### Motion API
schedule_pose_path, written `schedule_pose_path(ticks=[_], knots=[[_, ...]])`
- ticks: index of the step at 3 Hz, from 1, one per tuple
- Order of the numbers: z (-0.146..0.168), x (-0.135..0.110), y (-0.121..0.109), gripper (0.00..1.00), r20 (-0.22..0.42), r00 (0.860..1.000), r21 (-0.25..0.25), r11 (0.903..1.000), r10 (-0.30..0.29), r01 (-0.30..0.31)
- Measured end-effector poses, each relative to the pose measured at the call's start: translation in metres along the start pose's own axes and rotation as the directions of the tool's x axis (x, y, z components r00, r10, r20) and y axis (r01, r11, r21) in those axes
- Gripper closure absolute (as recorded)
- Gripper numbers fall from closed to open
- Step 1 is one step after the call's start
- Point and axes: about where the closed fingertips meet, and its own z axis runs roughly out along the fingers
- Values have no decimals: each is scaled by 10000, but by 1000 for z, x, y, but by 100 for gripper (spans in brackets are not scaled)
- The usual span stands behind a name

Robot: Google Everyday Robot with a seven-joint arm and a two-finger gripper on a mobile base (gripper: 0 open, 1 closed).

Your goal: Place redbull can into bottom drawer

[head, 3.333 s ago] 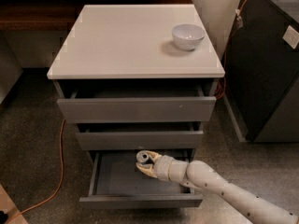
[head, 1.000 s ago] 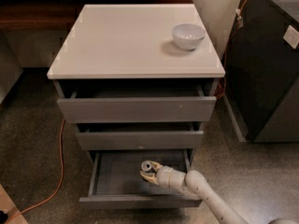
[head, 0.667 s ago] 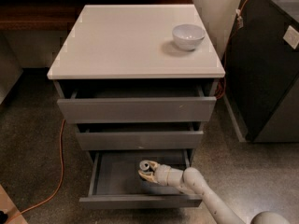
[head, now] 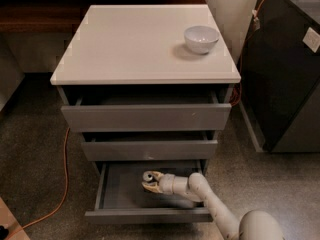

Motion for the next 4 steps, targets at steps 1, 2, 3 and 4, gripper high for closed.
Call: schedule_pose_path(ticks=[1,2,3,4], knots=[[11,10,-2,100,-38,10000,-244,9997,50,-51],[21,24,-1,84,-295,9994,-409,9990,176,-188],[27,35,1,54,-472,9986,-475,9985,248,-270],[29,34,3,30,-452,9987,-515,9983,249,-273]])
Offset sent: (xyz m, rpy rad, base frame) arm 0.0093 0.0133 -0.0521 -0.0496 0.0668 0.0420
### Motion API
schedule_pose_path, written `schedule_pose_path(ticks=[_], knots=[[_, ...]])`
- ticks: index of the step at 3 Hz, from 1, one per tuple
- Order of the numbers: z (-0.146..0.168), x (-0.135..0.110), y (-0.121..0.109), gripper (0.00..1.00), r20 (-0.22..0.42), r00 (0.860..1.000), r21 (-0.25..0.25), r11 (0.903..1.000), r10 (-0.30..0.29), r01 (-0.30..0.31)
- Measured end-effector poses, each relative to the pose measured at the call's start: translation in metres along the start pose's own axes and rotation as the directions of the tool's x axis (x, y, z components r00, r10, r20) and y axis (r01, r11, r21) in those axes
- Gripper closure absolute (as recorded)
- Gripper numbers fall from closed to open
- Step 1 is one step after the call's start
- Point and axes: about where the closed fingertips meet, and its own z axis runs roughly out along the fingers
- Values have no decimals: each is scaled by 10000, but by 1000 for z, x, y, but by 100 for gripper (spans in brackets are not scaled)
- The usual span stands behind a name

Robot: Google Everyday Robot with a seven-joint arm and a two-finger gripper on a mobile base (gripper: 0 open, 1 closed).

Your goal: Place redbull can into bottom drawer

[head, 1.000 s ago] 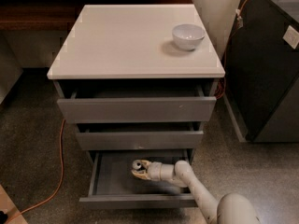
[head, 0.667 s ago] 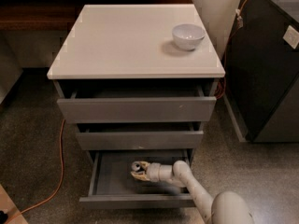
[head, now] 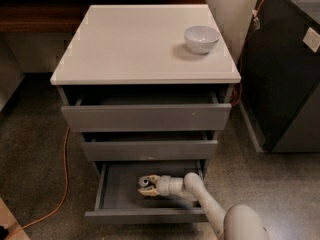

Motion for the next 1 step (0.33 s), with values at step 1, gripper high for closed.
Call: schedule_pose_path(ticks=[1], knots=[[2,0,2,7,11,10000,-42,10000,5,-5]])
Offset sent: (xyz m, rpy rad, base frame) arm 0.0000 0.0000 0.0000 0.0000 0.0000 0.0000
